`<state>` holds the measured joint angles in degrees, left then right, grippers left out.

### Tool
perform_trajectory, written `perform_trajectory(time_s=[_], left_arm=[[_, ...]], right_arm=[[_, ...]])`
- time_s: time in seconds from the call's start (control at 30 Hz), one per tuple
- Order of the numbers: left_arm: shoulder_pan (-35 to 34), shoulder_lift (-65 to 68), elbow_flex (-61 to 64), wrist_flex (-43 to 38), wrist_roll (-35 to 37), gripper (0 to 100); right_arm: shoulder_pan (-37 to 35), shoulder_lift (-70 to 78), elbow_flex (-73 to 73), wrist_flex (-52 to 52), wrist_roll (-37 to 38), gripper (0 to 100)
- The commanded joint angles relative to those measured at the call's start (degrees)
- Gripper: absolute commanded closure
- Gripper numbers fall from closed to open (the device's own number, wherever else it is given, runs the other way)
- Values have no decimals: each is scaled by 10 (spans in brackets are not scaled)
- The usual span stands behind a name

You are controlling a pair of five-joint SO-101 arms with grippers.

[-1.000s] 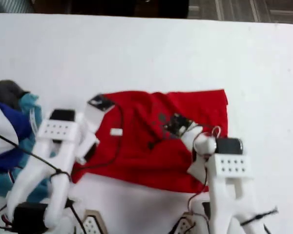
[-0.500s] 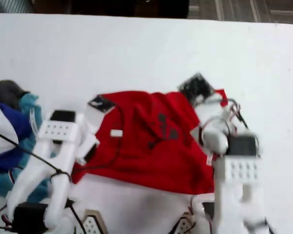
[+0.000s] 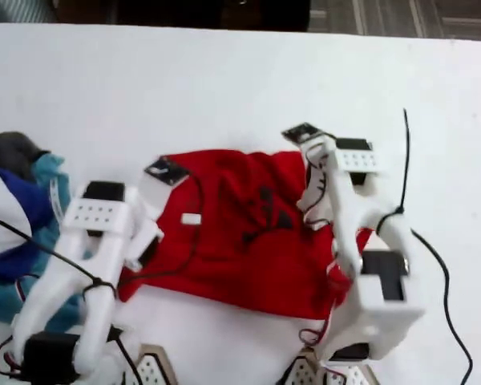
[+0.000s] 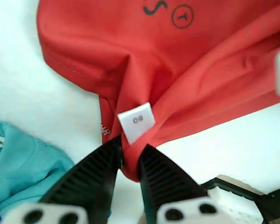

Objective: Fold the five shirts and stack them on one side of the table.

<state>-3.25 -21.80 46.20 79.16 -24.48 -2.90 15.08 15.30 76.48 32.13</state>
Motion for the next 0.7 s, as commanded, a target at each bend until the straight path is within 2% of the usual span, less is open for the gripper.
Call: perform_trajectory(time_s=[0.0, 0.07, 0.13, 0.23, 0.27, 0.3, 0.4, 0.67], left_arm=[[1, -17, -5, -4, -4, 975], [1, -17, -5, -4, -4, 975], [1, -17, -5, -4, -4, 975], [1, -17, -6, -4, -4, 975], [1, -17, -6, -4, -4, 975], [1, -17, -6, -4, -4, 975], [1, -18, -6, -4, -4, 975], [0, -21, -90, 2, -1, 975]], right_arm=[[3, 54, -47, 9, -1, 614], [3, 82, -64, 9, -1, 636], [3, 106, -81, 9, -1, 712], [4, 133, -109, 9, -5, 971], [4, 138, -120, 9, -5, 992], [5, 141, -129, 10, -5, 947], [5, 138, -175, 10, -5, 985], [20, 130, -425, 8, -5, 979]])
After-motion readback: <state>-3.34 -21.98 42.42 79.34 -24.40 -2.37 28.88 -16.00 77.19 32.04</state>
